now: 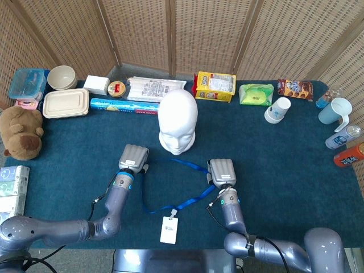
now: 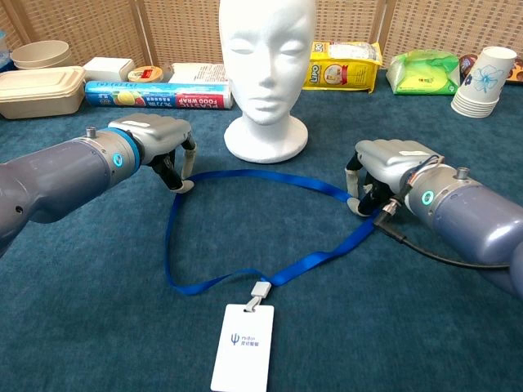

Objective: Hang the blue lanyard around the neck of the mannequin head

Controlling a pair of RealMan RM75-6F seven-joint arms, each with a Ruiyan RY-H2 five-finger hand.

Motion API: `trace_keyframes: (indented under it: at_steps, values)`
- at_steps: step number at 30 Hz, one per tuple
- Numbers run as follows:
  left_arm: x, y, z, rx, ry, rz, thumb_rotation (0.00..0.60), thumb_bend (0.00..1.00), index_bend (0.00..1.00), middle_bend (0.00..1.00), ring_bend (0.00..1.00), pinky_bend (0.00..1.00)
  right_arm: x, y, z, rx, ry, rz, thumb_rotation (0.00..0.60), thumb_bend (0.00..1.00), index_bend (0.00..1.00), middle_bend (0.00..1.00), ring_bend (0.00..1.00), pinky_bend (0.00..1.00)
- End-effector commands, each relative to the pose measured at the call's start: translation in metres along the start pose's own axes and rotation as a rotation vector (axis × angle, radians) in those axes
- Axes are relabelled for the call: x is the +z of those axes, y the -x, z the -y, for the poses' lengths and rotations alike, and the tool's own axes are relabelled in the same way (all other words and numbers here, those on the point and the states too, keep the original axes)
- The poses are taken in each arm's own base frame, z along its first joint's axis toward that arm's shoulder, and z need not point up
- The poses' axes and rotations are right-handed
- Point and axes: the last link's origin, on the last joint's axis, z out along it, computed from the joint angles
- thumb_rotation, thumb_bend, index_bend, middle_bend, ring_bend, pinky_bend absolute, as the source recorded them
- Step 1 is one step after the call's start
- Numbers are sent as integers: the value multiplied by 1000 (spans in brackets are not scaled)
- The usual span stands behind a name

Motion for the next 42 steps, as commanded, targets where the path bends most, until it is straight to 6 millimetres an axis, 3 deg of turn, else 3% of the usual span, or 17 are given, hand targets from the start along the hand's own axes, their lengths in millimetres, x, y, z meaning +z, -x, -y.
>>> trace_keyframes:
  at_steps: [1,14,30,42]
  values:
    - [0,2,-1,-7,-1,13,513,380,538,1000,1000,1000,0,1,-1,1,4,3,554,512,597,916,1000,1000]
    - [2,3,0,-30,-9,26,517,440,538,1000,1000,1000,2,1,-1,0,8,1,555,511,602,916,1000,1000]
    - [1,1,1,-58,-5,27,514,461,623,1000,1000,1000,0,0,2,5,3,0,553,511,607,918,1000,1000]
    - [-12,-7,22,-130,-10,-38,517,463,650,1000,1000,1000,-19,-15,8,70,-67,-39,555,511,617,927,1000,1000]
